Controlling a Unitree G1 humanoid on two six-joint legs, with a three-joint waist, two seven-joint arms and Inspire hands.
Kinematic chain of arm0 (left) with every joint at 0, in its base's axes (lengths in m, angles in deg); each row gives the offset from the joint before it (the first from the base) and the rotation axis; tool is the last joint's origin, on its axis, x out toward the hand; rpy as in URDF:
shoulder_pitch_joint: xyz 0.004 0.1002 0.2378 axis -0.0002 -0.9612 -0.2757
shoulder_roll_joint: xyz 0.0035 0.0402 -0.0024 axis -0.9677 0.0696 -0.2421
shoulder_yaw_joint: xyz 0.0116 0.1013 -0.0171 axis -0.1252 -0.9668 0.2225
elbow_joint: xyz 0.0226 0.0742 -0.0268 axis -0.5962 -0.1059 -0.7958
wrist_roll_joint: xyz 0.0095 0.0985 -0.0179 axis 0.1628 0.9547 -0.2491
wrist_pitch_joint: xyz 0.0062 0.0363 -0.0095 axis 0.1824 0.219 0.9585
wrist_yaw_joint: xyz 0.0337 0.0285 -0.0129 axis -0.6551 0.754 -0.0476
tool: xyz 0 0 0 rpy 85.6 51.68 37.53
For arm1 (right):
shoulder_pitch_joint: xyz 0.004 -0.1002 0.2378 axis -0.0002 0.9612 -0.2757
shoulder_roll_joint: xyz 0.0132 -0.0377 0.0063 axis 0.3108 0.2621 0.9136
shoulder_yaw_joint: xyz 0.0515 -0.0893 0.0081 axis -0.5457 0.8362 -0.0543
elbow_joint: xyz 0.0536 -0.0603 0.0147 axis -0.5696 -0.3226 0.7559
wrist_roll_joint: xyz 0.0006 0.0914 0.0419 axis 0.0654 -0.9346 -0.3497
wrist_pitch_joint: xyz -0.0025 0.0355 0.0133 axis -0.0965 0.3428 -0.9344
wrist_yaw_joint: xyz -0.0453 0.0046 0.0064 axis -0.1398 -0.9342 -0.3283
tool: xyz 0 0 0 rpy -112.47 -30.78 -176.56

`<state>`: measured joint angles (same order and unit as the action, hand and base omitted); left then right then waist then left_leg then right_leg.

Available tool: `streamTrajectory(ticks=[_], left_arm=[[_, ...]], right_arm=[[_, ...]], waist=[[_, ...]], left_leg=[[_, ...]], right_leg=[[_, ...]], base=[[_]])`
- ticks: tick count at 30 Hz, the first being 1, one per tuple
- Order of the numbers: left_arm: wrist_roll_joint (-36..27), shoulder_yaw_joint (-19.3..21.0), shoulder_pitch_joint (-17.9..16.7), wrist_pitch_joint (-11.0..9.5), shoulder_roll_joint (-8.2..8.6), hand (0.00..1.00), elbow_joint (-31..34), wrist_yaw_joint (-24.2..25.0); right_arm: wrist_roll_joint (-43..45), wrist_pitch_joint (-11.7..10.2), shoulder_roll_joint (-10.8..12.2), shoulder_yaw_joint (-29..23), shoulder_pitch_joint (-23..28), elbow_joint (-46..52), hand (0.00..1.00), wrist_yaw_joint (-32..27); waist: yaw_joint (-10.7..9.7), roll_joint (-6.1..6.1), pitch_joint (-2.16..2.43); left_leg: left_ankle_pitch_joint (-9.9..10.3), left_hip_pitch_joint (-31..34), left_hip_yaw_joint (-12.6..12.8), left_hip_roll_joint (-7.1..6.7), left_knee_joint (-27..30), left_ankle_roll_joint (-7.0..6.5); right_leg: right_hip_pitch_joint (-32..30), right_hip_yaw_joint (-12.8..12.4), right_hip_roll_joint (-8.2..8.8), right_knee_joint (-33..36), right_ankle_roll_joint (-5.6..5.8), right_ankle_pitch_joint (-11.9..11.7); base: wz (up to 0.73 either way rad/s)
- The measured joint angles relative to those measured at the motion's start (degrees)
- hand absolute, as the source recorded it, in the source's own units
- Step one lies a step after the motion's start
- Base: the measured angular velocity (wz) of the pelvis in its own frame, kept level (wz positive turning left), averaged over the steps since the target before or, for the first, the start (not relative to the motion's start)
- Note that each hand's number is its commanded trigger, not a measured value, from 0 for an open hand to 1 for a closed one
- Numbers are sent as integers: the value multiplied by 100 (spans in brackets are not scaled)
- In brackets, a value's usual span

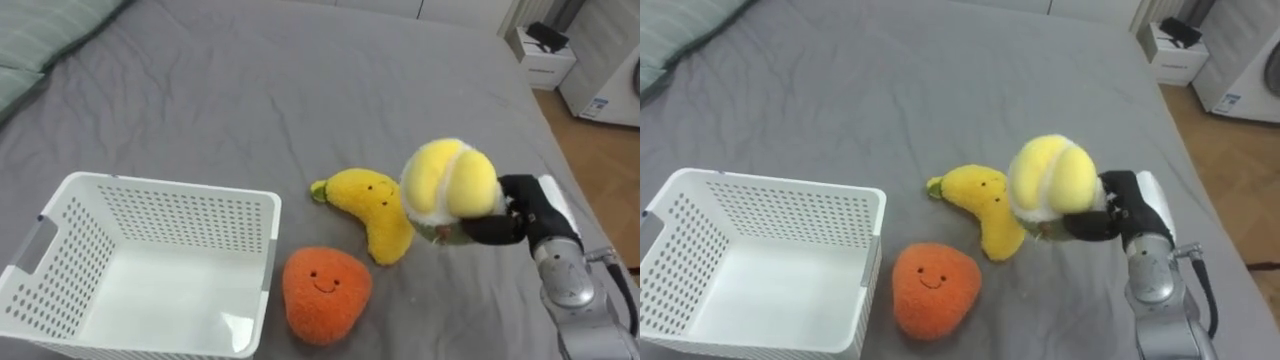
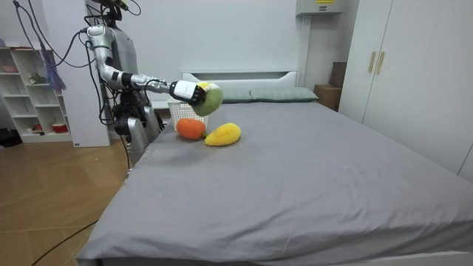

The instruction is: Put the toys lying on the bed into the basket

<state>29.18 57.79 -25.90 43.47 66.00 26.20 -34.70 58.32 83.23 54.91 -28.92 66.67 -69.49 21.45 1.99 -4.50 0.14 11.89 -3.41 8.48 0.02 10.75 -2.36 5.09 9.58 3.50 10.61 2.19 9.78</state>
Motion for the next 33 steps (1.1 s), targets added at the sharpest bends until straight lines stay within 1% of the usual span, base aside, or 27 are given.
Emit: streamTrajectory(ticks=[5,8,10,11,12,16,18,19,21,23,24,25,26,27,29,30,31,33], left_arm=[[-89,-14,-48,0,5,0,39,-11],[-208,-36,-46,0,6,0,37,-12],[-208,-47,-18,0,21,0,38,-12],[-205,-48,17,0,33,0,37,-12],[-210,-47,52,-3,45,0,37,-11],[-202,-46,96,-7,79,0,62,-1],[-203,-97,110,-7,90,0,102,2],[-202,-136,110,-7,90,0,114,-4],[-193,-217,148,-18,81,0,147,-11],[-188,-222,184,-18,76,0,147,-11],[-188,-221,186,-18,76,0,150,-11],[-189,-218,174,-18,76,0,149,-11],[-189,-217,187,-22,76,0,160,-11],[-179,-199,171,-23,73,0,177,-11],[-179,-170,145,-16,85,0,201,-11],[-176,-163,133,6,103,0,201,-8],[-168,-160,136,13,111,0,201,-6],[-158,-154,161,16,123,0,201,-8]], right_arm=[[20,34,-4,197,2,537,100,133],[43,57,-2,401,-2,710,100,327],[71,124,12,480,-1,838,100,474],[139,145,14,488,-1,942,100,587],[199,211,14,488,-7,1100,100,687],[271,248,12,511,-136,1309,100,817],[265,266,12,651,-334,1307,100,860],[265,266,13,701,-387,1306,100,879],[215,292,20,905,-601,1307,100,941],[202,337,49,1056,-748,1307,100,992],[220,339,56,1168,-827,1309,100,1046],[225,339,61,1192,-848,1311,100,1080],[219,355,66,1219,-878,1312,100,1156],[269,395,84,1271,-909,1313,100,1230],[312,455,158,1328,-941,1313,100,1296],[313,472,203,1352,-948,1313,98,1334],[319,486,226,1353,-948,1313,94,1359],[420,517,360,1363,-948,1312,68,1396]], waist=[[12,25,-1],[49,49,-16],[95,71,-28],[131,86,-30],[177,99,-24],[322,100,-24],[454,107,-29],[478,108,-30],[580,84,-45],[666,51,-61],[719,33,-71],[766,17,-77],[829,-23,-95],[927,-42,-94],[994,-67,-84],[1061,-68,-85],[1079,-69,-85],[1120,-72,-85]], left_leg=[[-1,-7,-1,2,1,0],[-1,-23,-5,2,1,0],[-2,-17,-38,-4,2,-2],[-6,3,-78,-14,2,-4],[-24,33,-107,-23,-1,-5],[-63,80,-230,-54,-11,-5],[-70,89,-256,-61,-11,-6],[-72,91,-269,-65,-12,-6],[-98,138,-392,-86,-14,-6],[-120,150,-480,-99,-13,0],[-134,160,-553,-115,-12,1],[-143,172,-591,-127,-12,0],[-157,195,-638,-139,-11,1],[-166,233,-694,-162,-1,1],[-188,281,-767,-172,7,-6],[-208,297,-808,-186,7,-12],[-220,310,-851,-198,8,-15],[-276,367,-1005,-251,6,-23]], right_leg=[[12,-7,-5,5,0,0],[34,1,-3,4,0,0],[33,12,2,4,0,0],[25,48,11,4,0,0],[7,72,17,4,0,0],[1,174,34,-5,0,0],[1,201,40,-8,0,0],[3,210,42,-7,0,0],[12,307,51,-7,0,0],[43,368,51,-19,0,0],[78,441,59,-48,0,-1],[94,486,65,-73,0,-1],[101,527,69,-90,1,-1],[96,584,75,-97,1,-1],[90,648,90,-103,1,-1],[92,710,105,-103,4,-3],[98,766,117,-105,8,-5],[99,829,139,-105,16,-4]], base=[[0],[0],[3],[12],[12],[15],[5],[9],[22],[29],[29],[28],[26],[23],[23],[22],[29],[34]])
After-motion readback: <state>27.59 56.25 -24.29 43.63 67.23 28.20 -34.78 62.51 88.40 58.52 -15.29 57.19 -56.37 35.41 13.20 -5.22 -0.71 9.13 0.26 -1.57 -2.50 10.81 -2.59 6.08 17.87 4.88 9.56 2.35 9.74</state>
